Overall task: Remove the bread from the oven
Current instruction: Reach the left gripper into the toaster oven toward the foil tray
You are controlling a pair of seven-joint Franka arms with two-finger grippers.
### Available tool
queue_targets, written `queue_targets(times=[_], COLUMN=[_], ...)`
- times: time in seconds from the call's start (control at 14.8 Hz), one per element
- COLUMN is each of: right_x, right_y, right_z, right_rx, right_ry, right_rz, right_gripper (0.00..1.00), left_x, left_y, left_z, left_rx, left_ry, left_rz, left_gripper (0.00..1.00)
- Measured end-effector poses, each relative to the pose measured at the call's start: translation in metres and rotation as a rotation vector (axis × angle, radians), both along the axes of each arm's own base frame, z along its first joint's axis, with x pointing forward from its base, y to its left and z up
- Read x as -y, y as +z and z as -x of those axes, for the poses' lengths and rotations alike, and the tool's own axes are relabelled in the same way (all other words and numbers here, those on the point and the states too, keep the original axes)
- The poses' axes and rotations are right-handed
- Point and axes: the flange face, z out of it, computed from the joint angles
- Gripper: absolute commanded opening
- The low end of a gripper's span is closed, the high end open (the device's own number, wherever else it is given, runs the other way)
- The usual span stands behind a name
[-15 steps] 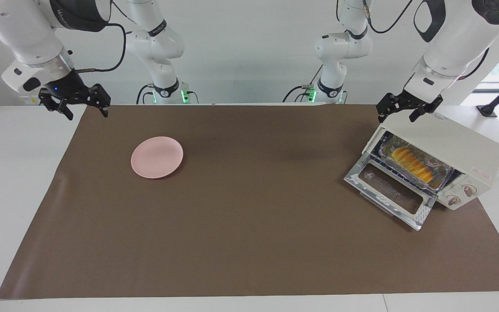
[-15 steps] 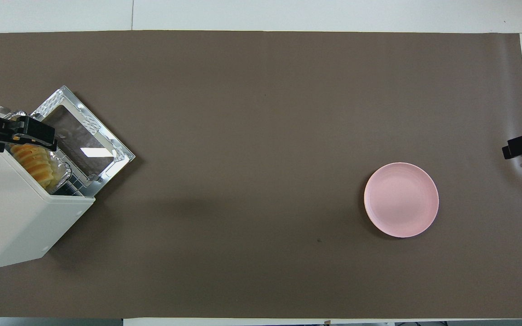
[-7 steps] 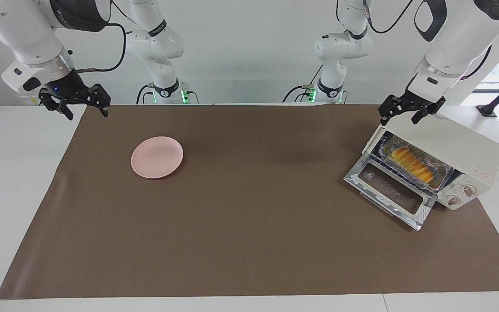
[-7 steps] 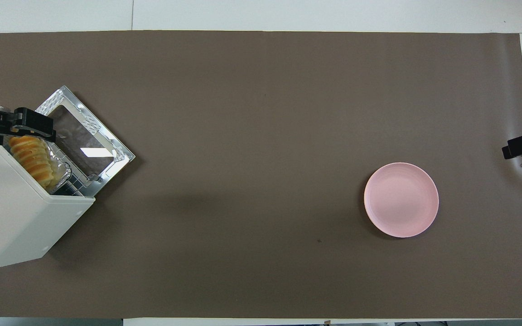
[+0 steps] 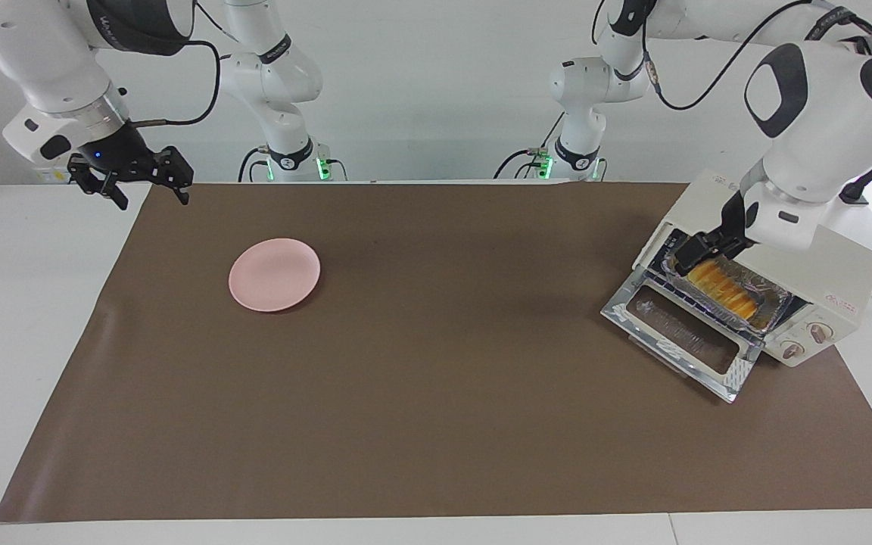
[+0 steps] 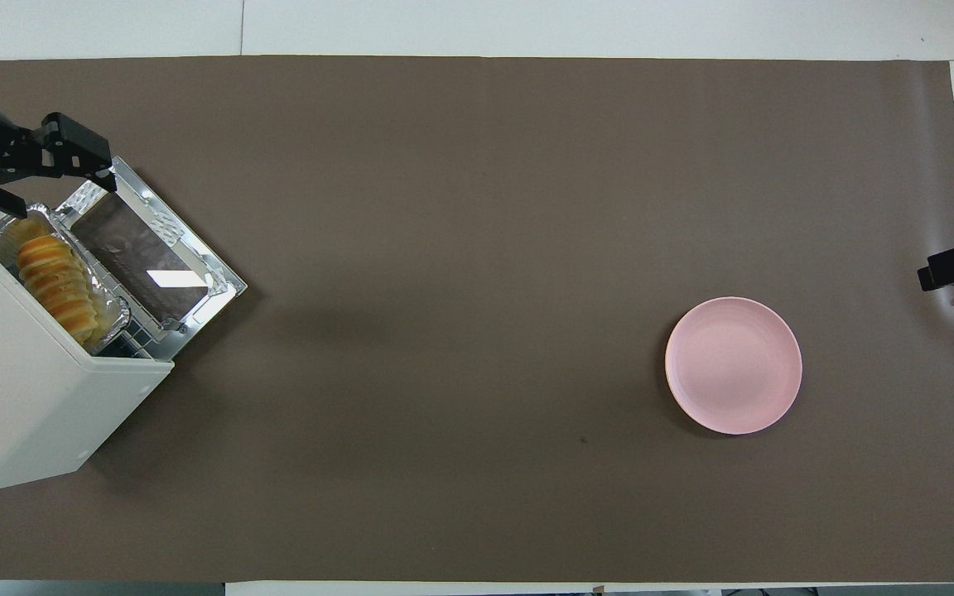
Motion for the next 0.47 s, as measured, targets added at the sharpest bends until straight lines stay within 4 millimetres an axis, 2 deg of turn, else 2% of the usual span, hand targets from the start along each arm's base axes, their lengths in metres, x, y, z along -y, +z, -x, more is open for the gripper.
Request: queue_targets(times=[0.2, 0.34, 0.47], right_x=[0.000, 0.000, 0.000], right_y=[0.000, 0.000, 0.000], right_z=[0.000, 0.000, 0.000], right_rx=[0.000, 0.000, 0.000], right_ry=[0.000, 0.000, 0.000], right_rz=[0.000, 0.000, 0.000], right_gripper=[1.00, 1.00, 1.00], left_x=[0.021, 0.013, -0.011], left_y=[-0.046, -0.076, -0.099], left_z=[-0.022, -0.030, -0.030], left_rx=[0.011, 0.026, 0.046], left_ry=[0.102, 0.141, 0.150], left_rz=[-0.123, -0.192, -0.249], left_gripper=[1.00, 1.00, 1.00])
